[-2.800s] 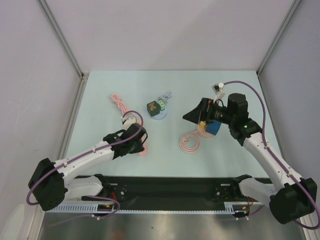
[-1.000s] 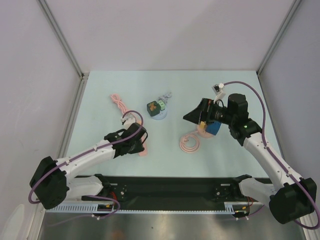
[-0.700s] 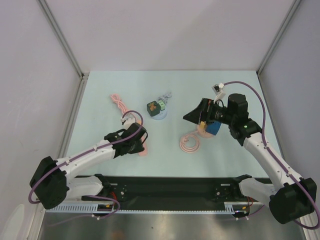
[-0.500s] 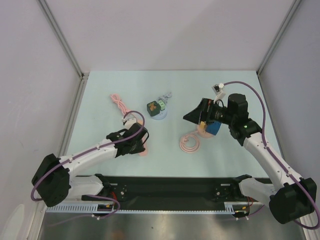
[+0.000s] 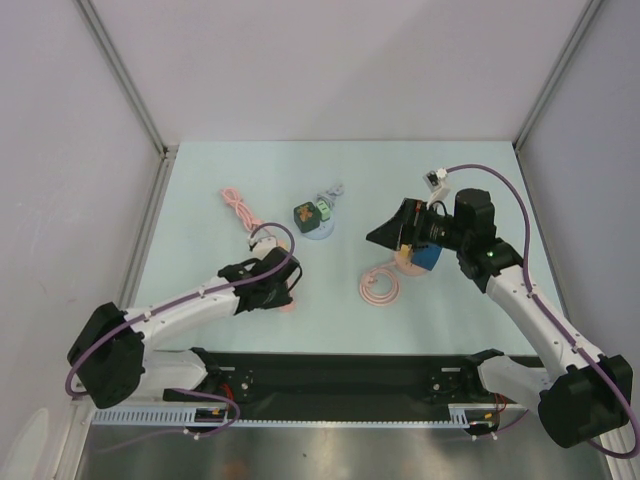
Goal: Insert the plug
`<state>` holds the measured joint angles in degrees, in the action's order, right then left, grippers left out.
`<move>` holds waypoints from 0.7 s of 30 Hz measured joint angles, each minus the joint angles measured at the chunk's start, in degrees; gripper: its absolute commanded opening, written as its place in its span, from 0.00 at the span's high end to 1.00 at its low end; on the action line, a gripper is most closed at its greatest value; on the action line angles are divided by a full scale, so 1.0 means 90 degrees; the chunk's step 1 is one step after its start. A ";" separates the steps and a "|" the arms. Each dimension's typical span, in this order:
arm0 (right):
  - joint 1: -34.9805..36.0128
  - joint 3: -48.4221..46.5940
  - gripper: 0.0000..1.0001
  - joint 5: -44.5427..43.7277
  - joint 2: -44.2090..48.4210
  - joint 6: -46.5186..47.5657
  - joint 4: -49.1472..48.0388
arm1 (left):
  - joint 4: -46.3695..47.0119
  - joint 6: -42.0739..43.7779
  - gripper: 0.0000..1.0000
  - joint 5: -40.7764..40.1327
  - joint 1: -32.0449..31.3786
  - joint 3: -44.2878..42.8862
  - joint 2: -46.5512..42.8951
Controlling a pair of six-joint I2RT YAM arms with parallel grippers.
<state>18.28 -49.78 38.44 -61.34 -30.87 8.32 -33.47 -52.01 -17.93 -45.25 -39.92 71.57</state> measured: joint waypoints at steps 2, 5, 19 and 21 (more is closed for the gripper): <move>-0.0002 0.0022 0.00 0.0000 0.0000 0.0005 0.0000 | -0.0049 0.0005 1.00 -0.0051 -0.0039 -0.0051 0.0095; -0.0005 0.0024 0.00 0.0002 0.0000 0.0007 0.0000 | -0.0117 0.0007 1.00 -0.0104 -0.0066 -0.0124 0.0202; -0.0007 0.0027 0.00 0.0005 0.0000 0.0012 0.0000 | 0.0046 -0.0058 0.41 0.0163 -0.0053 -0.0219 0.0673; -0.0012 0.0027 0.00 0.0005 0.0000 0.0012 0.0000 | 0.0143 -0.0049 0.33 0.0255 -0.0058 -0.0197 0.0763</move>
<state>18.17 -49.54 38.48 -61.34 -30.76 8.32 -32.18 -52.45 -15.64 -45.78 -41.69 78.43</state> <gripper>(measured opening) 0.994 0.600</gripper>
